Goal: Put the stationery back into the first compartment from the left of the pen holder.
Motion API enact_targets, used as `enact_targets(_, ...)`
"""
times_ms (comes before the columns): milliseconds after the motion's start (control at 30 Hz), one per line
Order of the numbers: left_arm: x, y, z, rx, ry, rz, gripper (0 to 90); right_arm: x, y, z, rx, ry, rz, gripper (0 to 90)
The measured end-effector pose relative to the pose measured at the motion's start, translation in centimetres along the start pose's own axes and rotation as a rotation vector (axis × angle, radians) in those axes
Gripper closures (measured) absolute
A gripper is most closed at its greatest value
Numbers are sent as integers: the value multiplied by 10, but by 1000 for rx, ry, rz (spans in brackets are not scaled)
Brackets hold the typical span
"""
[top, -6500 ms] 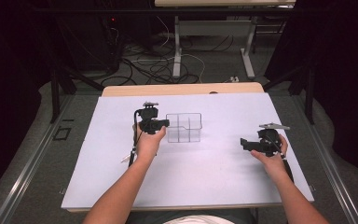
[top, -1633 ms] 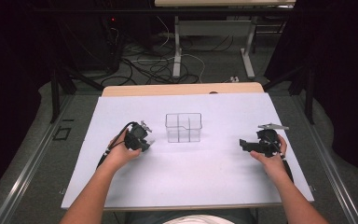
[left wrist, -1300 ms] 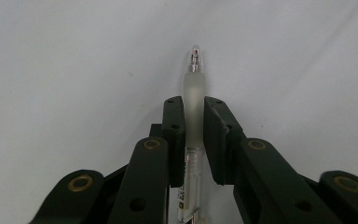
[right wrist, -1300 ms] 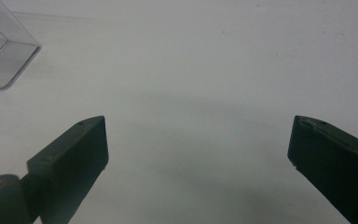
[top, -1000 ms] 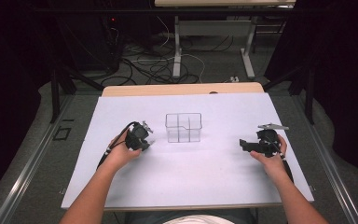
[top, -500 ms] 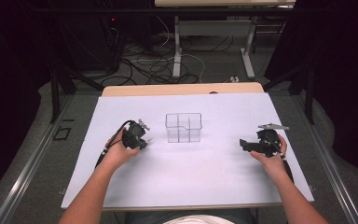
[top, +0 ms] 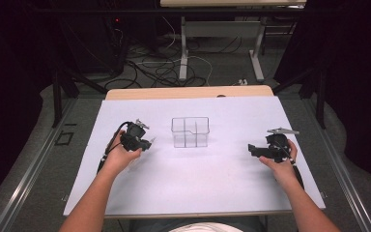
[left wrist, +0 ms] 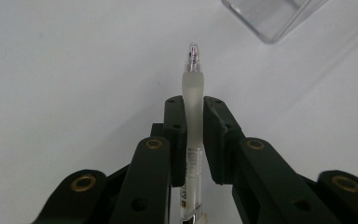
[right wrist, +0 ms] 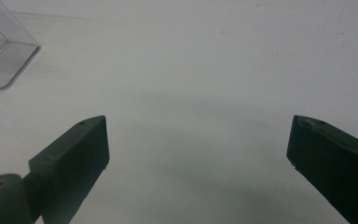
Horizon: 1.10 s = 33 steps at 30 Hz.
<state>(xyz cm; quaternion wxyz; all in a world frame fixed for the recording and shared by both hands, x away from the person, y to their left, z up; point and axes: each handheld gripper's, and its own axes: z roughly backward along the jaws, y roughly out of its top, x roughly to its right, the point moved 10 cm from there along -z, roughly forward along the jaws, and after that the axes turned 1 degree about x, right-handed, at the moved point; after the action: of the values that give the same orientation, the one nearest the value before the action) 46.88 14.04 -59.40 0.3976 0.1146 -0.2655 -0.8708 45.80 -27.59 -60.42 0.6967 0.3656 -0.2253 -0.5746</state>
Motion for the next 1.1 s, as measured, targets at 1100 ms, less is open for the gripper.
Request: enact_targets(1100, -20, 28, 33, 397, -70, 314, 802, -4, 1, -3, -5, 17, -11, 52)
